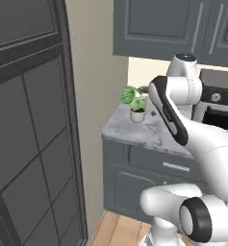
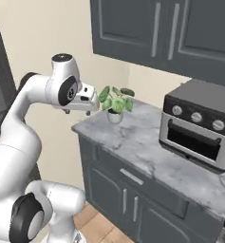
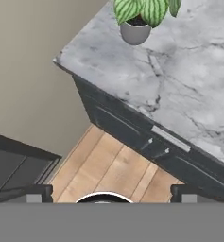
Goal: Navigate to the coffee machine.
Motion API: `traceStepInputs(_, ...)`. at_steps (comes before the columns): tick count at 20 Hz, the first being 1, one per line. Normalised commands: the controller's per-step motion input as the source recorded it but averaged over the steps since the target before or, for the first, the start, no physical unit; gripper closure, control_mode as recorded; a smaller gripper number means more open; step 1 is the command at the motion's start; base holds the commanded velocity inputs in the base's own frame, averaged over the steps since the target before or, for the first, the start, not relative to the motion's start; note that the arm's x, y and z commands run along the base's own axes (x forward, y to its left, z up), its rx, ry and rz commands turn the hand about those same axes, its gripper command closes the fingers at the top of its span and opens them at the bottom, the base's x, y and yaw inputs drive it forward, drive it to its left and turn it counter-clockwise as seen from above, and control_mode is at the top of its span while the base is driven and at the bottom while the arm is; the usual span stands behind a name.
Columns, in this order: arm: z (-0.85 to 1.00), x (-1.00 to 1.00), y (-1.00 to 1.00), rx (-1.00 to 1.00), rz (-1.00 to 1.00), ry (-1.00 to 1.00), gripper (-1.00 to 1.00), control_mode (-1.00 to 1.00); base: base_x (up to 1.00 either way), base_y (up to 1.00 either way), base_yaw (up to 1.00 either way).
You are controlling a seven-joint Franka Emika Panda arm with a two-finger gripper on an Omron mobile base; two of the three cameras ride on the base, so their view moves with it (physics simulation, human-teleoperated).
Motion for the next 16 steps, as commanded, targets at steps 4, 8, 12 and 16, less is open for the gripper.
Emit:
traceStepInputs(4,0.00,0.00,0.00,0.00,0.00,0.00,-1.00,1.00,-0.13,-0.10,0.72)
traceStepInputs(8,0.00,0.00,0.00,0.00,0.00,0.00,-1.00,1.00,-0.17,0.00,0.69)
traceStepInputs(12,0.00,0.00,0.00,0.00,0.00,0.00,-1.00,1.00,-0.25,0.00,0.65)
traceStepInputs(16,0.00,0.00,0.00,0.00,0.00,0.00,-1.00,1.00,-0.40,0.00,0.61)
